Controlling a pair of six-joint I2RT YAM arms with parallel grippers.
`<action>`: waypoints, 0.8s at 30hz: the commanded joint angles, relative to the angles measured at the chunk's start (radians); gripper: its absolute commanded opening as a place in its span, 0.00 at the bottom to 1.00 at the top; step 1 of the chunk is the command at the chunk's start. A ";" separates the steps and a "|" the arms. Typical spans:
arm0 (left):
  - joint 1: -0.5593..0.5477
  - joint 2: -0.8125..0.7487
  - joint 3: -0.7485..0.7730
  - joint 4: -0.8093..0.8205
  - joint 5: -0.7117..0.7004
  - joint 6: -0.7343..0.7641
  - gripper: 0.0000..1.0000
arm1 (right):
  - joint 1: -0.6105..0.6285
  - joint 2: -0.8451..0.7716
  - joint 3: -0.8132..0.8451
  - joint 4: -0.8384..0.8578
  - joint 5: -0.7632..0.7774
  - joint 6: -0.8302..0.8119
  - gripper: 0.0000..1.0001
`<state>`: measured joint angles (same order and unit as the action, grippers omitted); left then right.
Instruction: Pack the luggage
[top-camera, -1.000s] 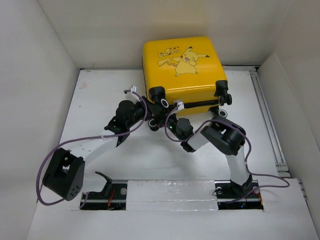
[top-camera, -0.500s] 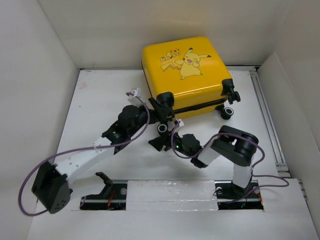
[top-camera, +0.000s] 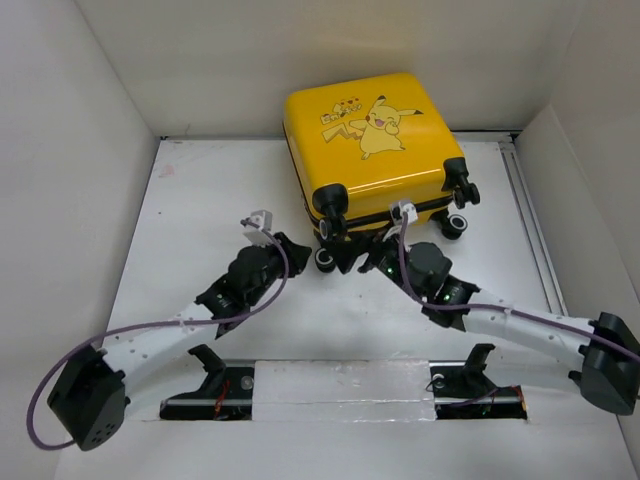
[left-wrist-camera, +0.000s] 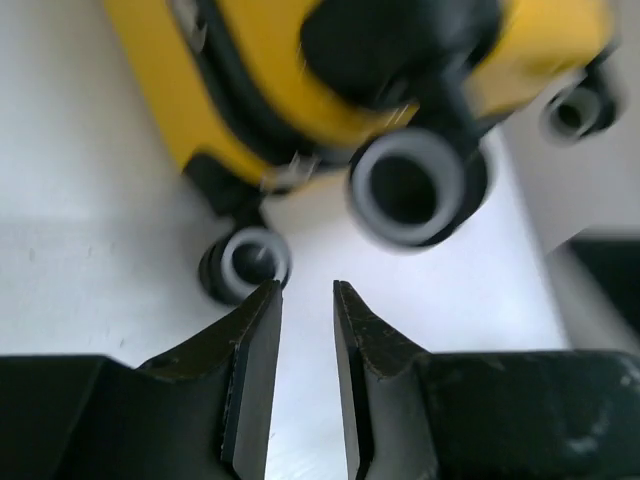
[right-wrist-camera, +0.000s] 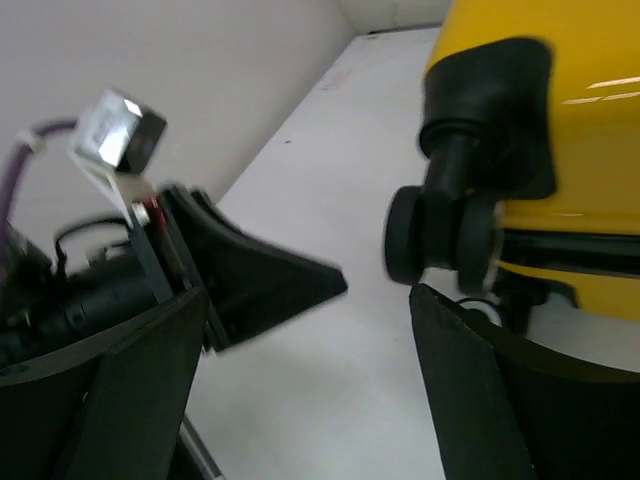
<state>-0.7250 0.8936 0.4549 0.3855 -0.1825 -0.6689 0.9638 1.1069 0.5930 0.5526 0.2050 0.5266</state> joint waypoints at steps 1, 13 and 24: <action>-0.042 0.060 -0.016 0.084 0.023 0.035 0.24 | -0.045 -0.019 0.111 -0.351 0.099 -0.102 0.88; -0.051 0.381 0.180 0.199 -0.002 0.146 0.39 | -0.154 0.171 0.303 -0.411 -0.108 -0.148 0.92; -0.051 0.505 0.225 0.237 -0.058 0.164 0.44 | -0.172 0.274 0.404 -0.456 -0.133 -0.180 0.98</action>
<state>-0.7704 1.3857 0.6315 0.5541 -0.2184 -0.5293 0.7948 1.3609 0.9401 0.0742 0.1154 0.3538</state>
